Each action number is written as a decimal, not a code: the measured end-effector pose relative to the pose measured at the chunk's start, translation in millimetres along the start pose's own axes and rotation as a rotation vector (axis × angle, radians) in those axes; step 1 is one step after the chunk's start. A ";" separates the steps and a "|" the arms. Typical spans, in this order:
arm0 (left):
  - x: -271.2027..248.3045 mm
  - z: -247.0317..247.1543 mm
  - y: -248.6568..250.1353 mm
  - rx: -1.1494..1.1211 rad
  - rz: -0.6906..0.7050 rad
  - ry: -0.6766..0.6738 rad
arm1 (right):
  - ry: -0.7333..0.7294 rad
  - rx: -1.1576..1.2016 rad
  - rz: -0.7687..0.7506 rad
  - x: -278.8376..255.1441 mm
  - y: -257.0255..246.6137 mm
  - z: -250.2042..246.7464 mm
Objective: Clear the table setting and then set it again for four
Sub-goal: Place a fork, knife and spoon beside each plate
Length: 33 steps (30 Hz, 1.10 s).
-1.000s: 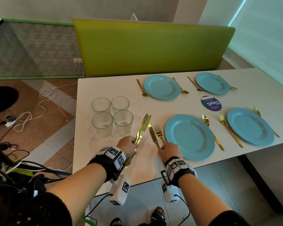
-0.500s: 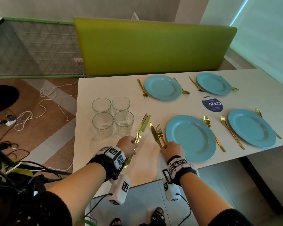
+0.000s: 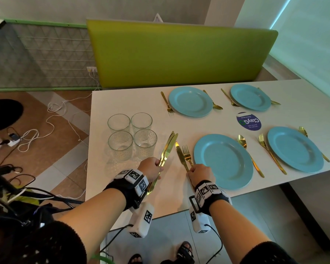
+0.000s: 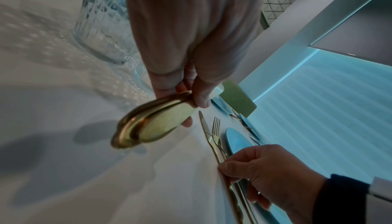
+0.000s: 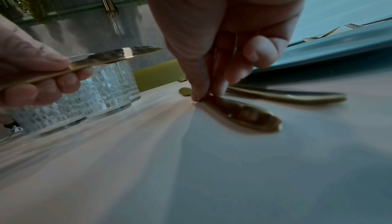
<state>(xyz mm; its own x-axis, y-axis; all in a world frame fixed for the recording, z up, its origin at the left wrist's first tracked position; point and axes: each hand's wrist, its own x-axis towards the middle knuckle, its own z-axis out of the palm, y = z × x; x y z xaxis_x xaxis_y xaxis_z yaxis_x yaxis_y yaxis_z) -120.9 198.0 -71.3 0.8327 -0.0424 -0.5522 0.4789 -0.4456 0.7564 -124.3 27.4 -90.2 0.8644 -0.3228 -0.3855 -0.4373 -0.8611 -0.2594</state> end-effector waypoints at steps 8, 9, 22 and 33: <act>-1.7 0.1 -1.7 0.001 -0.013 -0.005 | 0.008 0.006 -0.005 3.6 -1.5 1.3; -1.8 0.1 -2.1 0.002 -0.013 -0.005 | 0.009 0.008 -0.005 3.9 -1.8 1.6; -2.7 1.0 0.0 0.009 -0.004 -0.003 | 0.010 0.087 -0.005 7.3 6.3 -4.0; -5.0 10.9 31.8 -0.019 0.058 -0.056 | 0.109 0.133 0.046 1.4 43.8 -58.9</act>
<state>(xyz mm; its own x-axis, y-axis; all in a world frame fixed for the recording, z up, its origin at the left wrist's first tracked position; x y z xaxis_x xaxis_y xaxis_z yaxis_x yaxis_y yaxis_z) -112.9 174.3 -48.3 0.8425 -0.1174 -0.5258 0.4363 -0.4238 0.7937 -127.7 -33.9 -50.0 0.8614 -0.4075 -0.3032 -0.4996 -0.7871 -0.3617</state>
